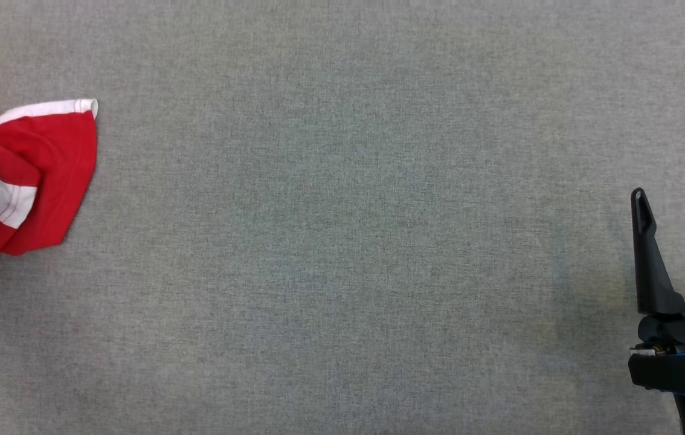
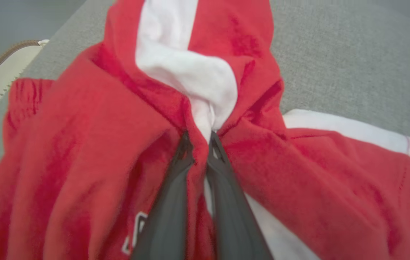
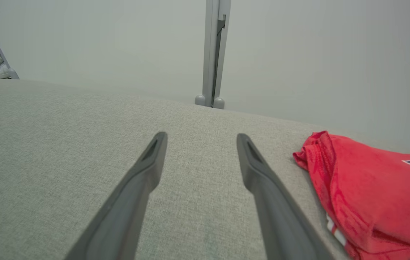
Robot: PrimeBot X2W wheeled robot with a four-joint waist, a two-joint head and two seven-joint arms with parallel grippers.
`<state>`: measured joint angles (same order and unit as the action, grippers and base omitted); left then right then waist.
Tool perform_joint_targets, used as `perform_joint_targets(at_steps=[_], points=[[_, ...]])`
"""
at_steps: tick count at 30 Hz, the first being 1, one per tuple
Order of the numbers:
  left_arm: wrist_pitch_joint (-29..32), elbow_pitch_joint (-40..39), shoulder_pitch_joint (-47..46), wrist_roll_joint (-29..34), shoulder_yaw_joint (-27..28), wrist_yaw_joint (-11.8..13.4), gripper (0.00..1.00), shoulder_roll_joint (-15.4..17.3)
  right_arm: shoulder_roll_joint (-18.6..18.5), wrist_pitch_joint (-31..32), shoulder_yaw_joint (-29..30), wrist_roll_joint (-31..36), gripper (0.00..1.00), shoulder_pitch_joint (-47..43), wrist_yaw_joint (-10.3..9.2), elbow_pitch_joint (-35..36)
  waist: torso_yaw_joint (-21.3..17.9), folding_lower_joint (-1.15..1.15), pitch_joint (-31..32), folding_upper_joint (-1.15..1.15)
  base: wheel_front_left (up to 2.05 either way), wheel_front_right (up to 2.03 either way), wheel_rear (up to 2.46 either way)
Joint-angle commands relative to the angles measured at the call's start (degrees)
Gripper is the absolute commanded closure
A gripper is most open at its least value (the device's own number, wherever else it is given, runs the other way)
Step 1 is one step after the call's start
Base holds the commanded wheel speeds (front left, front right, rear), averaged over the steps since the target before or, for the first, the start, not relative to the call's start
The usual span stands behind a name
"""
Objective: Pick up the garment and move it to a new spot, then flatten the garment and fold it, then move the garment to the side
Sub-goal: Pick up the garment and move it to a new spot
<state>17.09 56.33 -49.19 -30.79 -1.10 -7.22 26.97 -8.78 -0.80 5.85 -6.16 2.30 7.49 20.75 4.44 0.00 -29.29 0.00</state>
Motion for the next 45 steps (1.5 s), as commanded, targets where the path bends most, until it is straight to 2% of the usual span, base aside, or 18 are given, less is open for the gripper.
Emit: perform_joint_targets(at_steps=[1,8,11,16,20,25,29,36,39,45], points=[[-1.0,-0.4,0.3,-0.1,-0.4,-0.4,1.0,-0.2,0.2,-0.4,0.0,-0.3,0.0,-0.1,0.01,-0.2,-0.4,0.0,0.7,0.0,0.0,0.0,0.0],[-13.2,-6.0,-4.3,1.5,-4.7,-0.3,1.0,0.4,1.5,-2.0,-0.9,-1.0,0.0,-0.7,0.01,-3.0,-1.8,0.0,5.0,0.0,0.0,0.0,0.0],[-17.1,-9.5,-6.5,1.1,-7.3,-0.3,1.0,0.0,2.1,-3.0,-1.5,-1.3,0.0,-0.9,0.01,-4.7,-2.8,0.0,7.2,0.0,0.0,0.0,0.0],[-21.7,-16.9,-9.3,3.5,-12.3,-0.3,1.0,1.3,3.2,-4.6,-2.4,-1.7,0.0,-1.7,0.01,-7.3,-5.6,0.0,10.7,0.0,0.0,0.0,0.0],[-22.5,-23.9,-11.5,4.5,-15.6,-0.3,1.0,0.3,4.2,-5.9,-3.0,-2.1,0.0,-2.5,0.01,-9.1,-8.7,0.0,12.9,0.0,0.0,0.0,0.0],[-19.8,-33.3,-13.3,5.6,-20.1,-0.3,1.0,-1.6,5.3,-7.7,-3.6,-3.0,0.0,-3.4,0.01,-11.4,-13.0,0.0,14.5,0.0,0.0,0.0,0.0],[-17.0,-38.8,-12.7,5.8,-23.4,-0.1,1.0,-4.3,5.7,-9.1,-4.5,-4.0,0.0,-3.8,0.02,-13.5,-16.5,0.0,15.4,0.0,0.0,0.0,0.0],[-16.1,-39.3,-6.9,5.3,-28.9,-0.2,1.0,-7.1,5.9,-10.8,-6.3,-5.6,0.0,-3.6,0.01,-16.7,-20.3,0.0,17.0,0.0,0.0,0.0,0.0],[-16.9,-37.9,-2.2,5.1,-30.7,0.0,1.0,-8.0,5.9,-11.4,-6.3,-6.3,0.0,-3.7,0.02,-17.6,-20.8,0.0,17.6,0.0,0.0,0.0,0.0],[-19.8,-35.9,9.6,3.9,-33.6,2.1,1.0,-10.2,5.9,-12.0,-6.0,-6.9,0.0,-4.9,0.01,-18.8,-19.9,0.0,18.0,0.0,0.0,0.0,0.0]])
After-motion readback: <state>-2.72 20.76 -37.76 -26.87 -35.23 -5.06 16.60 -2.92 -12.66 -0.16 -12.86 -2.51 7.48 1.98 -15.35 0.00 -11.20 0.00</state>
